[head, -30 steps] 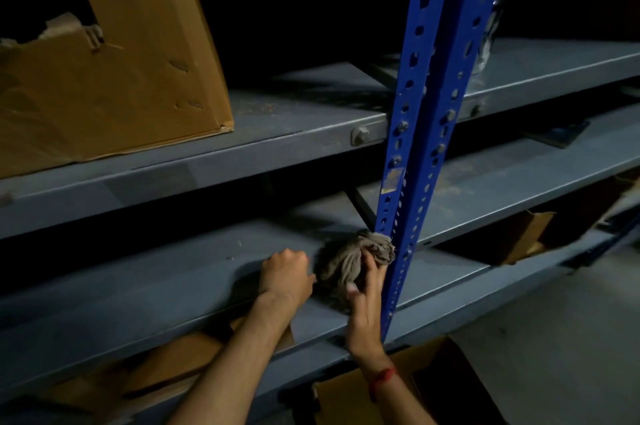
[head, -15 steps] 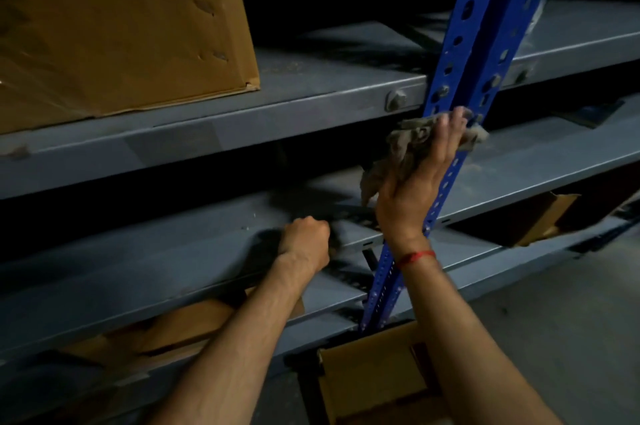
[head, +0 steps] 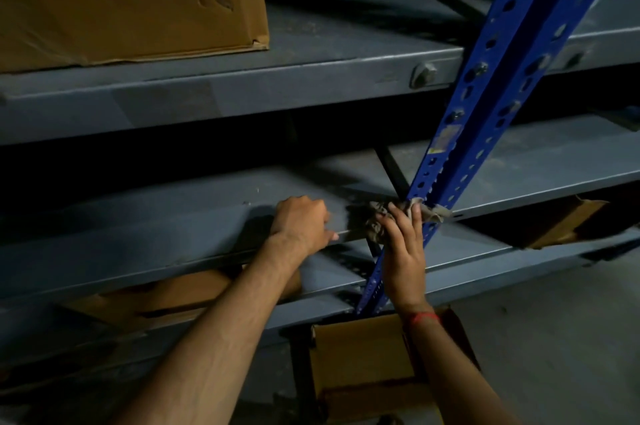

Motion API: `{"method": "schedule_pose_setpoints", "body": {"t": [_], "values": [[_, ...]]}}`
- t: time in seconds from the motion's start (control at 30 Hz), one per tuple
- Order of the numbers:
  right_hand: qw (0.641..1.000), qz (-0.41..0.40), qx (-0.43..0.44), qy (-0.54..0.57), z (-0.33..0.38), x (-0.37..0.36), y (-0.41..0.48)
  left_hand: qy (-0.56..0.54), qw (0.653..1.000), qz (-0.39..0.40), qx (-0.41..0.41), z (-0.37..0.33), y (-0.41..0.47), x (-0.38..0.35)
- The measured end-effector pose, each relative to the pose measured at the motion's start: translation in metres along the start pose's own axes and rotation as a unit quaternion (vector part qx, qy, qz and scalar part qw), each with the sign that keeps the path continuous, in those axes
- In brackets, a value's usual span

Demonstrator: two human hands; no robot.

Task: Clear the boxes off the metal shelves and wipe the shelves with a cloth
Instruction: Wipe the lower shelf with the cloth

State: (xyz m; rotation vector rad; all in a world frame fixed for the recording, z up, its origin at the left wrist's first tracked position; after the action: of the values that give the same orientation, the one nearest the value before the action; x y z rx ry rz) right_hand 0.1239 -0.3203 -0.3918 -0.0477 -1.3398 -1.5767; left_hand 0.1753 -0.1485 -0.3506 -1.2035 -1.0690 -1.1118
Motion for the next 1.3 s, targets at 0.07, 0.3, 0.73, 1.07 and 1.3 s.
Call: {"method": "schedule_pose_setpoints", "body": {"t": [0.07,0.3,0.73,1.07,1.3], "values": [[0.995,-0.046,-0.085,0.037,0.005,-0.005,-0.008,0.009,1.000,-0.005,0.000,-0.001,-0.001,0.000],[0.997,0.060,-0.005,0.043,0.065,-0.049,-0.014,0.047,0.998,0.016,-0.041,-0.002,-0.003,0.004],[0.997,0.074,0.026,0.017,0.096,-0.069,-0.015,0.060,0.995,-0.019,-0.072,0.003,-0.015,0.002],[0.986,0.103,0.021,-0.127,0.032,-0.022,-0.002,-0.097,0.988,-0.103,-0.062,0.062,-0.040,-0.031],[0.994,0.106,0.022,0.013,0.122,-0.083,0.003,-0.137,0.984,-0.114,-0.029,0.082,-0.041,-0.040]]}}
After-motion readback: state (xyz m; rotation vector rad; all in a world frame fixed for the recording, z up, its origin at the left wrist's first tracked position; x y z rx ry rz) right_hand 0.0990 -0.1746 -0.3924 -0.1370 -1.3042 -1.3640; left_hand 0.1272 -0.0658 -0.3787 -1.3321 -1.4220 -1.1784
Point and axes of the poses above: each hand's wrist, its own y-axis towards the middle knuckle, its own x-axis out of the back of the hand, z = x × y, the point moved 10 cm from there along y, towards the middle knuckle, and after that the axes turned 11 degrees about x, right-handed, at the moved point
